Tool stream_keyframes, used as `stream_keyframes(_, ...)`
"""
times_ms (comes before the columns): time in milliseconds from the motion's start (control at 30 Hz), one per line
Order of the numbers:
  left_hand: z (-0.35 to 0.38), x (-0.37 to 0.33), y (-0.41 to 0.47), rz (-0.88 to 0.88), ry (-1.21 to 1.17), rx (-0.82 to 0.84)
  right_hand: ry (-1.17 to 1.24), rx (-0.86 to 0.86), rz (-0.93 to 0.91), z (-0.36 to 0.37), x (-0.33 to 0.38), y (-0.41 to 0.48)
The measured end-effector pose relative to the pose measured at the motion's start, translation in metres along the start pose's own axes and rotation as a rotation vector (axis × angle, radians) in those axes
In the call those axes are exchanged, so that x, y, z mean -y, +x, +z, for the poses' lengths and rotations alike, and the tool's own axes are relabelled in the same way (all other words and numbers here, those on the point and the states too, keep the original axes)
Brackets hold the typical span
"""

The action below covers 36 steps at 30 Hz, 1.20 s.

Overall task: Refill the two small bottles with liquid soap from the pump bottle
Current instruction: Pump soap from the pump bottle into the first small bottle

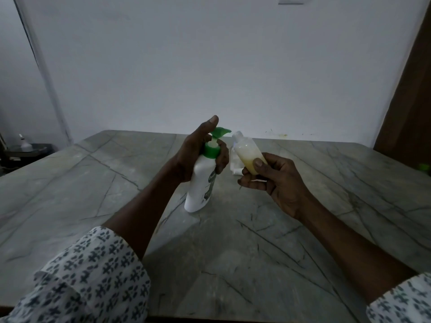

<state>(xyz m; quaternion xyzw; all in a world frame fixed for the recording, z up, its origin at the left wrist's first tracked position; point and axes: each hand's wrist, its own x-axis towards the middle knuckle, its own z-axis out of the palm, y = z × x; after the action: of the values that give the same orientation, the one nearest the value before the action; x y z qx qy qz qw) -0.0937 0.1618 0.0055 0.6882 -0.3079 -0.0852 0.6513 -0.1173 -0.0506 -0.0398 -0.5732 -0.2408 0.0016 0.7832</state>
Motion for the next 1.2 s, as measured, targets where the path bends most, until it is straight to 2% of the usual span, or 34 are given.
stream_keyframes(100,-0.001,0.0,0.0,-0.029,-0.118,0.074,-0.022,0.017,-0.003,-0.001,0.002,0.002)
stream_keyframes(267,0.001,0.001,0.003,-0.011,-0.172,0.169,-0.103,0.055,-0.002,-0.003,0.005,0.006)
stream_keyframes(533,0.004,-0.001,0.004,-0.028,-0.152,0.157,-0.108,0.086,-0.026,0.0,0.01,0.01)
stream_keyframes(633,0.004,-0.001,0.003,-0.029,-0.108,0.071,-0.116,0.067,-0.038,0.001,0.009,0.011)
stream_keyframes(900,0.011,-0.002,0.004,-0.021,0.063,-0.311,-0.187,0.012,-0.076,-0.002,0.011,0.009)
stream_keyframes(1100,0.015,-0.004,0.007,-0.037,0.036,-0.337,-0.2,-0.002,-0.069,0.002,0.009,0.011)
stream_keyframes(1200,0.014,-0.008,0.006,-0.045,0.108,-0.367,-0.195,-0.019,-0.049,0.0,0.009,0.012)
